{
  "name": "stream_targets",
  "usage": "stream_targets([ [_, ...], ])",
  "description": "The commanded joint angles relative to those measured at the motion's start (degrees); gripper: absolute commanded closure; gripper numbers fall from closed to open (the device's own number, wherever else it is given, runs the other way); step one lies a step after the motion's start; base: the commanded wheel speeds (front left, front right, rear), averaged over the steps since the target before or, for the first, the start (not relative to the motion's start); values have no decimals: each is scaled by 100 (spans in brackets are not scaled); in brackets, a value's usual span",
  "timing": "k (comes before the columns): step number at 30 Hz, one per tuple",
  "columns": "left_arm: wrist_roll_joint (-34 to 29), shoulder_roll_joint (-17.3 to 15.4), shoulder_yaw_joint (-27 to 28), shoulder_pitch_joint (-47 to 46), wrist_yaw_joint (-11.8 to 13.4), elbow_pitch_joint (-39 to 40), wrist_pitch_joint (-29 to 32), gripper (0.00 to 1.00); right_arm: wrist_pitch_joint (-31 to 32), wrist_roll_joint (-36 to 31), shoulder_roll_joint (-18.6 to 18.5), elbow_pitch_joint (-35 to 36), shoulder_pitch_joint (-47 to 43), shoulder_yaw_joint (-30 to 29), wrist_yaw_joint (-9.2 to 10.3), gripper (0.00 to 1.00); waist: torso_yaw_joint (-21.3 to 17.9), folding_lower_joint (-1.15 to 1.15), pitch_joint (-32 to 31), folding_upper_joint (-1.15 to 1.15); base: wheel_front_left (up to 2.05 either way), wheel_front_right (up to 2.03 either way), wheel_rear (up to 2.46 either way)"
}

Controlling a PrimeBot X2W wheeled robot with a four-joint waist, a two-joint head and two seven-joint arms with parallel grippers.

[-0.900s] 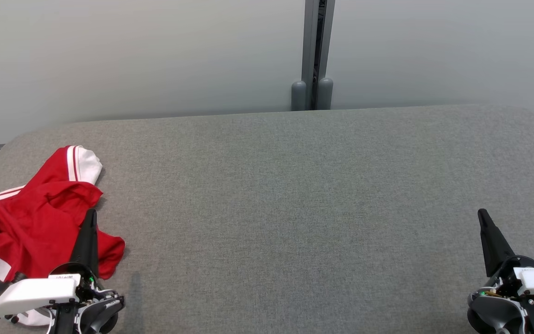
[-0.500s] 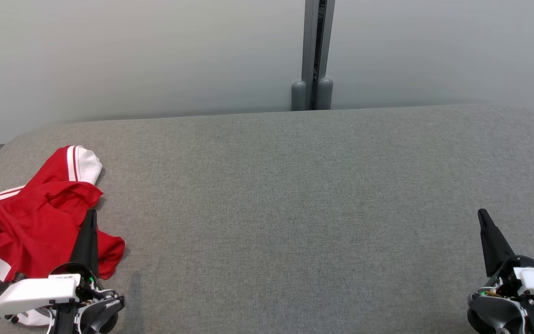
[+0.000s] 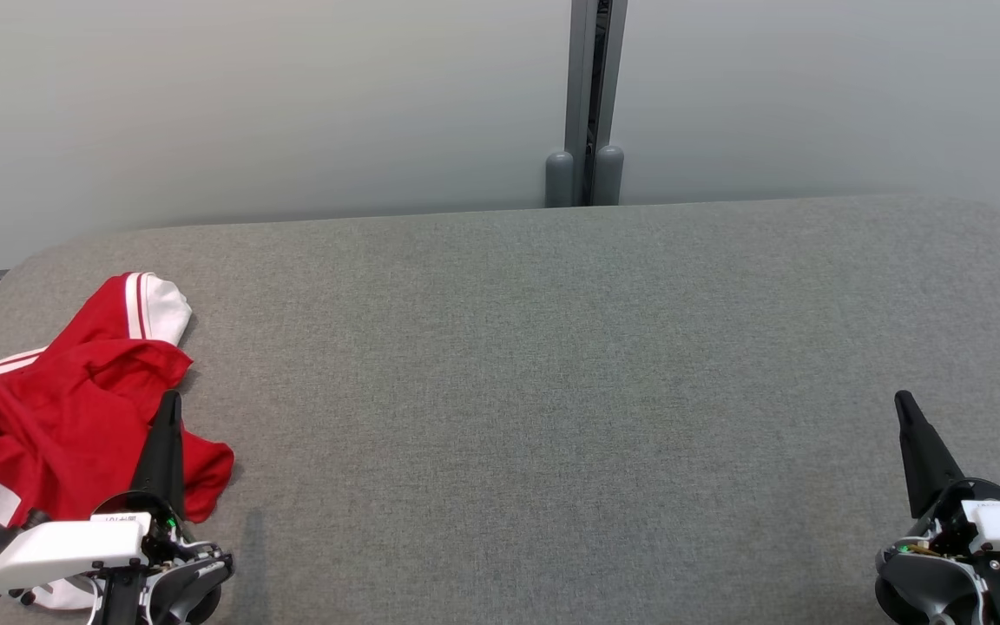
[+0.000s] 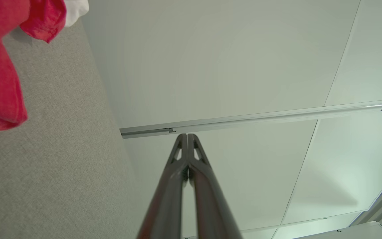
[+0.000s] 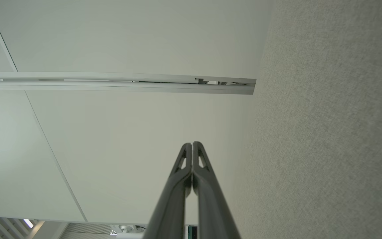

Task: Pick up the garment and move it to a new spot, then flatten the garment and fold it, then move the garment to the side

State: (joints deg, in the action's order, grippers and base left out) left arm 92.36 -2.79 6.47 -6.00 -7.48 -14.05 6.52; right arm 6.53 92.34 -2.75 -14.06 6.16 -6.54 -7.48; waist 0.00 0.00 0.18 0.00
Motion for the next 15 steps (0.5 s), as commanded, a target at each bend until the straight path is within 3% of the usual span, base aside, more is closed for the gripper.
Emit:
stream_targets([
  [1, -16, -37, 24, -79, -20, 5, 7, 100, 5, -6, -41, 14, 31, 6, -4, 100, 0, 0, 0, 0, 0, 0, 0],
  [9, -16, -37, 24, -79, -20, 5, 7, 100, 5, -6, -41, 14, 31, 6, -4, 100, 0, 0, 0, 0, 0, 0, 0],
  [10, 1, 0, 0, -1, 0, 1, -1, 0, 0, 1, 0, 1, 1, 1, 0, 0, 0, 0, 0, 0, 0, 0, 0],
  [15, 21, 64, -39, 173, 2, -150, -41, 0, -25, 16, 78, -139, -160, 27, 5, 0, 2, 0, 3, 0, 0, 0, 0],
])
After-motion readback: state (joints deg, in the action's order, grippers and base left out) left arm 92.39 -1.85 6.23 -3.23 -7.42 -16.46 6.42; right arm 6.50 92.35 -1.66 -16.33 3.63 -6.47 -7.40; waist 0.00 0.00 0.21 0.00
